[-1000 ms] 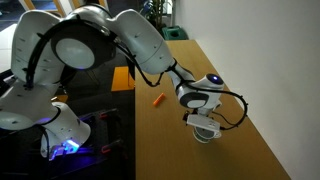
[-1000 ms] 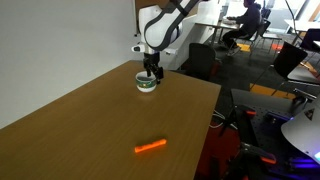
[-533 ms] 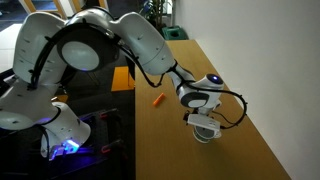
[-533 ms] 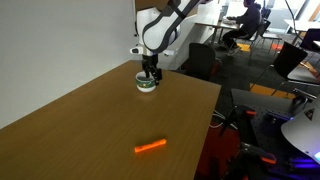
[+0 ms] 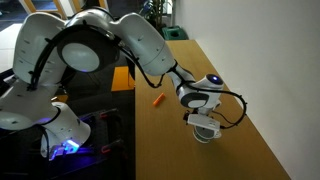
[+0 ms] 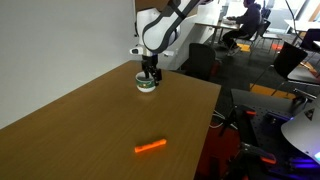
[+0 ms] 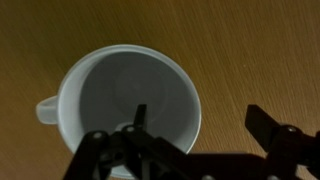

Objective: Move the cup slightly to the bottom on the table

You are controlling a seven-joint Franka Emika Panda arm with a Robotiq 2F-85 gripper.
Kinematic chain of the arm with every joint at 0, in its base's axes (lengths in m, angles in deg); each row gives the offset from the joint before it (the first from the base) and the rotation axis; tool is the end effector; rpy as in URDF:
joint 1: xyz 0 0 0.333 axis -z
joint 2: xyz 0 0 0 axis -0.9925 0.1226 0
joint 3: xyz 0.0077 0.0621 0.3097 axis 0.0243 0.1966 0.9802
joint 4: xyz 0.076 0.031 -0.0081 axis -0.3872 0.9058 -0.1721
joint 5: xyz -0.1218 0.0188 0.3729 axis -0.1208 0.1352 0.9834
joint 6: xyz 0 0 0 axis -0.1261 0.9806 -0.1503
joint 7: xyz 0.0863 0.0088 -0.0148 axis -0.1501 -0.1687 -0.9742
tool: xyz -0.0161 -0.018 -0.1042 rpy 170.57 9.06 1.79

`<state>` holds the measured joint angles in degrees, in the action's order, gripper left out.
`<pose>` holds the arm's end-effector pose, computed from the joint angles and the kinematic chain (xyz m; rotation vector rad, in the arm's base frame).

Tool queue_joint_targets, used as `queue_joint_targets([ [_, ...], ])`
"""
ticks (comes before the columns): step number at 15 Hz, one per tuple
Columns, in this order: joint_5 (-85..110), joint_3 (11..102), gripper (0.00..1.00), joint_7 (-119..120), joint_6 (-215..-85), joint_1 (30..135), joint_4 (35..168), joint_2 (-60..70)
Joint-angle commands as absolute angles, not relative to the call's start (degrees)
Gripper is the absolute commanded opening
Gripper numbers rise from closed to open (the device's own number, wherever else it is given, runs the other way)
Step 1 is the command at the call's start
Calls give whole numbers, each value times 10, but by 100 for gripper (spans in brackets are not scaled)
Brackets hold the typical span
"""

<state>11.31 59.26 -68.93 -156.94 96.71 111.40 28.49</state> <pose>0.6308 -0.1658 0.1607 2.7716 1.4043 -0.0804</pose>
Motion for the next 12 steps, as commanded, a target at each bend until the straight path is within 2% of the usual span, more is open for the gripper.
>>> queue_joint_targets([
  [1,112,606,100,-702,-1575,982,1104,289],
  [7,112,606,99,-699,-1567,986,1091,304],
  [10,112,607,89,-699,-1567,988,1088,309],
  [12,112,607,72,-700,-1567,988,1087,312],
])
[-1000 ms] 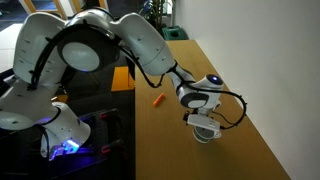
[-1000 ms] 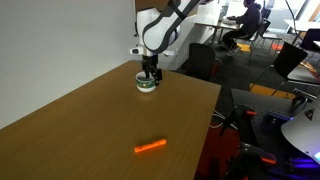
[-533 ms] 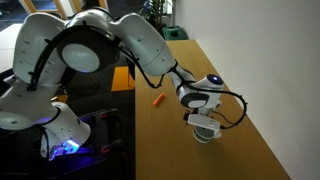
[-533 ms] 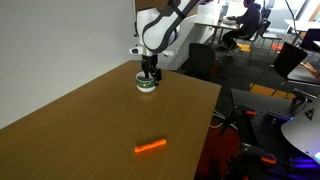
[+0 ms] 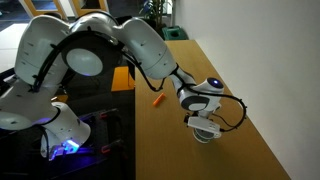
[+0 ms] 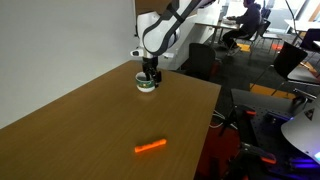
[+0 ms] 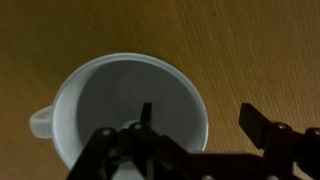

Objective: Move the cup slightly to the bottom on the table

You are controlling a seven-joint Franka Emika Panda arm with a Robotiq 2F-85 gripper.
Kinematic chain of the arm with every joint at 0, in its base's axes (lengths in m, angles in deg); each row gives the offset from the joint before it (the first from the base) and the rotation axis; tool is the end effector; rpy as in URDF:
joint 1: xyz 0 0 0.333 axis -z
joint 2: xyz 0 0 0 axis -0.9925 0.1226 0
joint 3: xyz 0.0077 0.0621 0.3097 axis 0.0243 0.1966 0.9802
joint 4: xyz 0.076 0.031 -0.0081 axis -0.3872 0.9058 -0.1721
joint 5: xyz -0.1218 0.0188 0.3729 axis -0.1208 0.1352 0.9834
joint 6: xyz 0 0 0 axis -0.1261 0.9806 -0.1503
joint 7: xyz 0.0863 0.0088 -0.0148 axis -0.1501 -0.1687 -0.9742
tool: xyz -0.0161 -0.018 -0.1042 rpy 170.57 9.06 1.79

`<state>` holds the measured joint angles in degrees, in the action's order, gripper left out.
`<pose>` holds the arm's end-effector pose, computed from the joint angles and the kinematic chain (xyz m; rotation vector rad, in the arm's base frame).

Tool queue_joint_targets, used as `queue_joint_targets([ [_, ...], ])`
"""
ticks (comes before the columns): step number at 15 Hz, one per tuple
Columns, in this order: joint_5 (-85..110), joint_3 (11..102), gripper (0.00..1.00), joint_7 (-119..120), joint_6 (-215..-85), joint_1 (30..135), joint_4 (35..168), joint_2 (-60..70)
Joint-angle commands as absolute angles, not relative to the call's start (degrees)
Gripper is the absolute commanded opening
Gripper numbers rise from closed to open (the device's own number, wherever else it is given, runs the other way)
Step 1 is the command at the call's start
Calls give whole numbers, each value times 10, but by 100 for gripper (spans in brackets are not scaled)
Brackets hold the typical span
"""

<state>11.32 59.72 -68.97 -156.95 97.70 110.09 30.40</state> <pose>0.6314 -0.1725 0.1477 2.7883 1.3951 -0.0878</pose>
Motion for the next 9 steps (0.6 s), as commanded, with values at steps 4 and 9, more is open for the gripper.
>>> queue_joint_targets([
  [4,112,608,41,-700,-1568,989,1086,313],
  [9,112,608,1,-701,-1569,990,1084,315],
])
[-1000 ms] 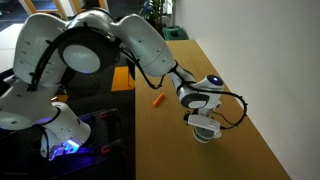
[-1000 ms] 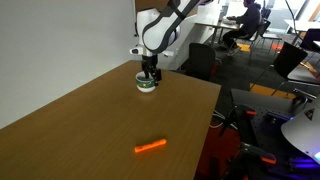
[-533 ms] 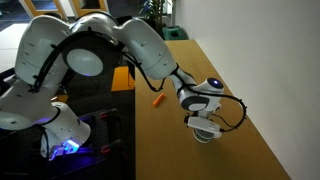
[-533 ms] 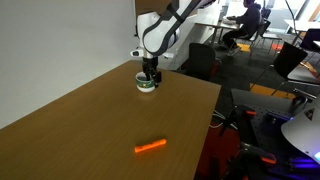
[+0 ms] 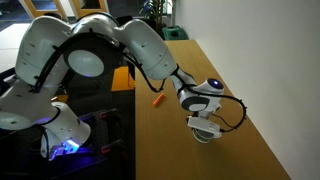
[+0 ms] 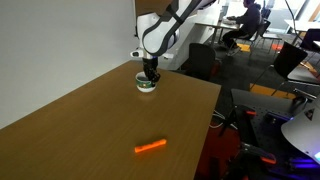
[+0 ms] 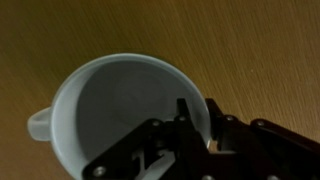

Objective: Move the cup slightly to the bottom on the table

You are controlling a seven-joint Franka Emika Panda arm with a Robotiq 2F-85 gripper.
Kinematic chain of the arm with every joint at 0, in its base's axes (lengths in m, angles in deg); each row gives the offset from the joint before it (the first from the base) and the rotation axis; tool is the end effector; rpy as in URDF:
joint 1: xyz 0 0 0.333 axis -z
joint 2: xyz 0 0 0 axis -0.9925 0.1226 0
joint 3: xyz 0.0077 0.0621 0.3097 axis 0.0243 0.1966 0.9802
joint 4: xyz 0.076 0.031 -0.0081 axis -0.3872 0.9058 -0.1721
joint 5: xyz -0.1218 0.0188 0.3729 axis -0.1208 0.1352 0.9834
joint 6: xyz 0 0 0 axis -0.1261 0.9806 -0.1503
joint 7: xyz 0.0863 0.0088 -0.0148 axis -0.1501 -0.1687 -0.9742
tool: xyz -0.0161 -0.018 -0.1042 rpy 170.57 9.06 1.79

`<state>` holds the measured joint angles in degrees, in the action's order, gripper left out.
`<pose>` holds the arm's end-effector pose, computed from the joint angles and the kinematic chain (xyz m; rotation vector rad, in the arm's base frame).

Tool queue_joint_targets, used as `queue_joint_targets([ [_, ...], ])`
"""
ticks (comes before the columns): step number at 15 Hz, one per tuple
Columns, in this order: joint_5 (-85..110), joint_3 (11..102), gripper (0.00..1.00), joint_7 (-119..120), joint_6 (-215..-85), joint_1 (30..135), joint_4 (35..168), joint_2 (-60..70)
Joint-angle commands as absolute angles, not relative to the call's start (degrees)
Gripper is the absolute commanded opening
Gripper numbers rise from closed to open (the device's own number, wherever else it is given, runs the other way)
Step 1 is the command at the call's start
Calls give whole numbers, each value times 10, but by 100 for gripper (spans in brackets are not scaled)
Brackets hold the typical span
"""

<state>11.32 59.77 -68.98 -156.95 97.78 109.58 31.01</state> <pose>0.6325 -0.1732 0.1441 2.7899 1.3951 -0.0894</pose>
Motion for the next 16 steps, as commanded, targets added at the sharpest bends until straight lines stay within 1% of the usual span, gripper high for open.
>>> queue_joint_targets([
  [1,112,609,0,-701,-1569,990,1084,316],
  [4,112,609,3,-703,-1571,992,1086,315],
  [16,112,609,3,-698,-1587,990,1124,296],
])
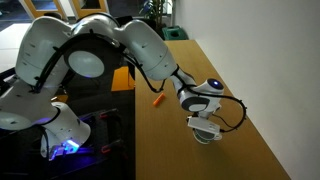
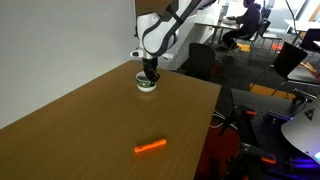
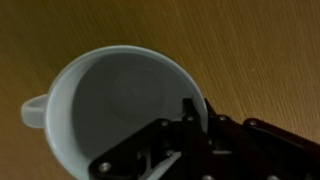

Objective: Move the cup slightly to the bottom on the table

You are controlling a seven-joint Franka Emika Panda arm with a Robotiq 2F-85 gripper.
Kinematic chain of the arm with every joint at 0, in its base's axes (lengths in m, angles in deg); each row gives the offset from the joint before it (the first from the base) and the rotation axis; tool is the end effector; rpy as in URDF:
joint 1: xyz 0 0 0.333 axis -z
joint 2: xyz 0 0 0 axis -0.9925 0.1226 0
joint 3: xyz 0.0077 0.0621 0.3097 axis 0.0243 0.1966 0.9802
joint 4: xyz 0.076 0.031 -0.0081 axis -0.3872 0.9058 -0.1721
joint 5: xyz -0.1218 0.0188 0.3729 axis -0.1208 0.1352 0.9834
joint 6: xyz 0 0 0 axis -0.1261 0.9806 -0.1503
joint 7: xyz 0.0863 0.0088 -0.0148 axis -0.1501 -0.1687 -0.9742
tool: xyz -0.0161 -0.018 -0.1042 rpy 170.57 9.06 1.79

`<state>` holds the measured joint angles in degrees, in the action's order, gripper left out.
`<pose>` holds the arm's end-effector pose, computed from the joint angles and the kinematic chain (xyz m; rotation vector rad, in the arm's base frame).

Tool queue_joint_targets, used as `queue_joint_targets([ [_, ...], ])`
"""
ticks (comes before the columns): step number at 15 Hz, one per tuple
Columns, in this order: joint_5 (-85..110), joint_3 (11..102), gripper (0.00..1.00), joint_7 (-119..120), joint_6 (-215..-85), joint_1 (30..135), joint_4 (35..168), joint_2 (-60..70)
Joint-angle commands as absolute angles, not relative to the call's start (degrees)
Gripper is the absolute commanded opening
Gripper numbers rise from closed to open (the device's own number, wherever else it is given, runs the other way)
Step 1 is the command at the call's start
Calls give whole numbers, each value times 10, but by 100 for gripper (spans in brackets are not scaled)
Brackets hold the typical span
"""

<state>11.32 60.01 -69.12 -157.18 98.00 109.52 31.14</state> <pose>0.6329 -0.1732 0.1434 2.7893 1.3981 -0.0831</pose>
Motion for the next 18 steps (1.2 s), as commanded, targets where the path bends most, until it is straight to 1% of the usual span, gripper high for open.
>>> queue_joint_targets([
  [1,112,608,3,-695,-1589,989,1128,293],
  [18,113,616,3,-687,-1643,983,1246,228],
])
